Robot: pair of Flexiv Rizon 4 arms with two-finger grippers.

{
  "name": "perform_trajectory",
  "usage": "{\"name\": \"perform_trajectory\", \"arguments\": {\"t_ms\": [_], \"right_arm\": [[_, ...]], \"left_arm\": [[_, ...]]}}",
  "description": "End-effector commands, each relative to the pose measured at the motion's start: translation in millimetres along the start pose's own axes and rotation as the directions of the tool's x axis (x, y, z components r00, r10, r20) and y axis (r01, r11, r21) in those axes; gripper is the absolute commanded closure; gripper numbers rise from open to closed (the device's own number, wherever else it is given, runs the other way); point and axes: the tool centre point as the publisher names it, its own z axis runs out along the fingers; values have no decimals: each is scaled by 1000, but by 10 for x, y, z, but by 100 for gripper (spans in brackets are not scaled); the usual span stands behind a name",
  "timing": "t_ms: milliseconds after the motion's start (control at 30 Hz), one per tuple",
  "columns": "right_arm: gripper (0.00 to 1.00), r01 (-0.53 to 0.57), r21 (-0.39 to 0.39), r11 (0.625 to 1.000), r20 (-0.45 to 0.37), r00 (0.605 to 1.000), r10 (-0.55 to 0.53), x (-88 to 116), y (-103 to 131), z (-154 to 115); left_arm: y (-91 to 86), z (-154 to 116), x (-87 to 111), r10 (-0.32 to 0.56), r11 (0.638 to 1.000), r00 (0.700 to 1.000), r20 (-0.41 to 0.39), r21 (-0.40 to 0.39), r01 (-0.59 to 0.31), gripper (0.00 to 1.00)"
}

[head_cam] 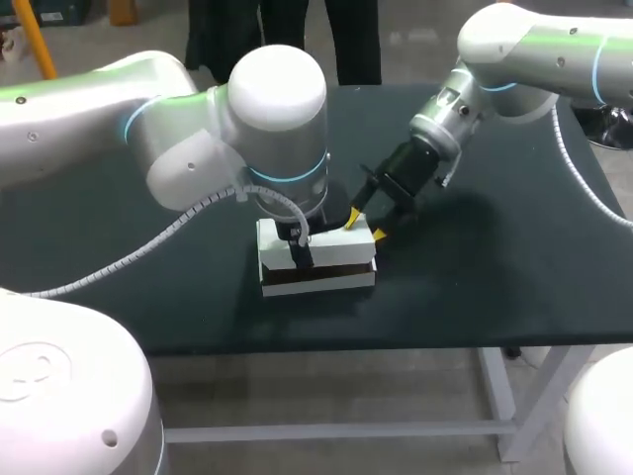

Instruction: Assemble the packaging by folding the flat box into shape, placing the metal phone stand inside, and closing the box properly

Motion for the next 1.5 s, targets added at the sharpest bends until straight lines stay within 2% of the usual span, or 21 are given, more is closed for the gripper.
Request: {"name": "perform_trajectory", "arguments": {"t_ms": [33, 133, 500, 1500], "right_arm": [[51, 0, 2, 1000, 2, 1000, 0, -3, 3, 1], [51, 0, 2, 1000, 2, 1000, 0, -3, 3, 1], [51, 0, 2, 1000, 2, 1000, 0, -3, 3, 1], [44, -7, -25, 1000, 28, 1000, 8, -67, -69, -25]], "left_arm": [[-37, 15, 15, -10, 1000, 1000, 14, -15, 10, 44], [-36, 22, 16, -14, 1000, 1000, 21, -19, 15, 50], [-31, 40, 30, -8, 1000, 999, 44, -27, 9, 58], [-5, 101, 84, 27, 999, 998, 56, -36, -25, 56]]}}
